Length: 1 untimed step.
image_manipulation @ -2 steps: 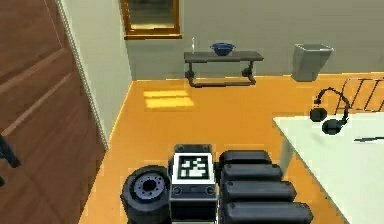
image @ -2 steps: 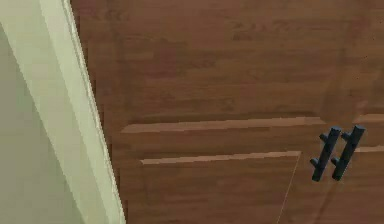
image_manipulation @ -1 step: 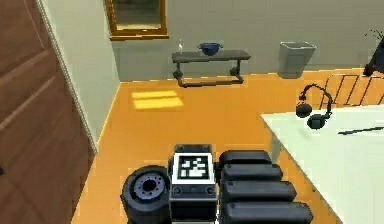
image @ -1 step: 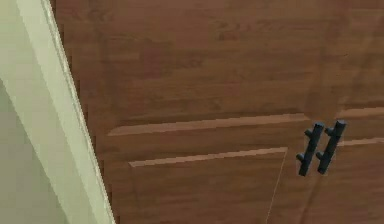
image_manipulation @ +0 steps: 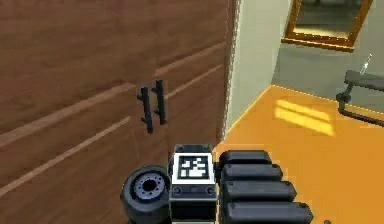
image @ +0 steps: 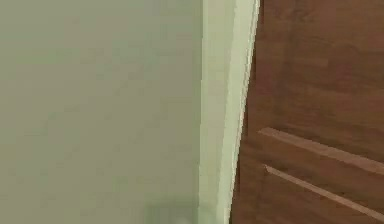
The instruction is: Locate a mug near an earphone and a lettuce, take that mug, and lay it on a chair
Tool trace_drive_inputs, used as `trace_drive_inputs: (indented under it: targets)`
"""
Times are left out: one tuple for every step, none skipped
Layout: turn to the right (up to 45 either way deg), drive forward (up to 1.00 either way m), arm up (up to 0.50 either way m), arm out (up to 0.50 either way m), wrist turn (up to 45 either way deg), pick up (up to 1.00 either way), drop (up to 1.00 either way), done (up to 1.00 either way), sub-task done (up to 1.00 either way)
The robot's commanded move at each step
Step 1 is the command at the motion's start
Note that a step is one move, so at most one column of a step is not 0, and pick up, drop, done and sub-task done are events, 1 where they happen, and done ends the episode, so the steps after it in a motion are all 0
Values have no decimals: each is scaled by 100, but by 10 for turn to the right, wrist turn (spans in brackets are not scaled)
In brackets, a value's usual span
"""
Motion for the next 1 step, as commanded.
trace_drive_inputs:
  targets:
    - [-450,0,0,0,0,0,0,0,0]
